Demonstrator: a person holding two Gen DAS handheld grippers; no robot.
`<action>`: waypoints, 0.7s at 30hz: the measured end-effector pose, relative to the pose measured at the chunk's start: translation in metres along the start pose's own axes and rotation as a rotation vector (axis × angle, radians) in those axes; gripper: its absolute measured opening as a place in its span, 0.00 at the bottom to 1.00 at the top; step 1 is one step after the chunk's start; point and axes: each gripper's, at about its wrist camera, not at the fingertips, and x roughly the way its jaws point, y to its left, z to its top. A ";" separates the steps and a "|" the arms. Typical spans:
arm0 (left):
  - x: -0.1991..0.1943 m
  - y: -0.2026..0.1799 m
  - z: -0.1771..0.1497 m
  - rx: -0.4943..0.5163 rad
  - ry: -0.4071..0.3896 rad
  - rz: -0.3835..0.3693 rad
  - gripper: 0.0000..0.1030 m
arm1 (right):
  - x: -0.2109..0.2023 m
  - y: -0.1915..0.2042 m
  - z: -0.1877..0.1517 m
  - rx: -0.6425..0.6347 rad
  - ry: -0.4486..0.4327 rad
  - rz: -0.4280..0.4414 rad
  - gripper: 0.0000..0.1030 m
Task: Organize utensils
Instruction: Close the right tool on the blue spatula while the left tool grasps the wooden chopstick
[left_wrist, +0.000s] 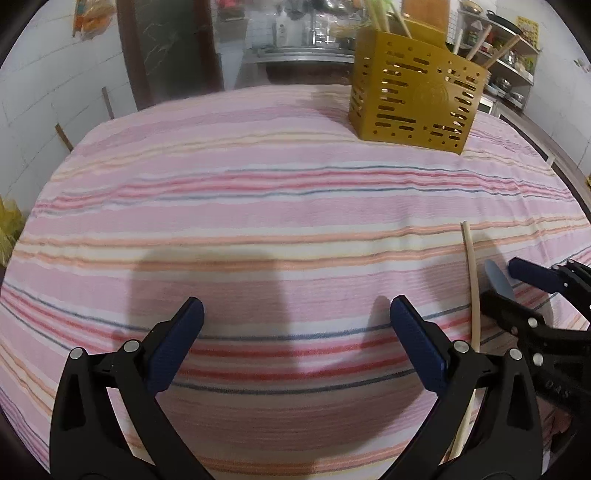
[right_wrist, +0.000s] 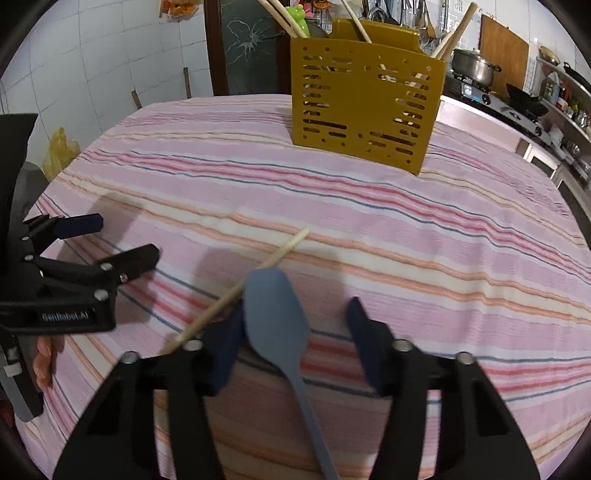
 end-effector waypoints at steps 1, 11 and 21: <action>-0.001 -0.001 0.001 0.008 -0.008 0.006 0.95 | 0.000 0.000 0.001 -0.002 -0.002 0.004 0.38; 0.000 -0.025 0.027 0.034 -0.020 -0.046 0.95 | -0.005 -0.044 0.008 0.098 -0.007 -0.097 0.31; 0.011 -0.083 0.035 0.164 0.000 -0.102 0.94 | -0.011 -0.096 -0.001 0.239 0.001 -0.174 0.31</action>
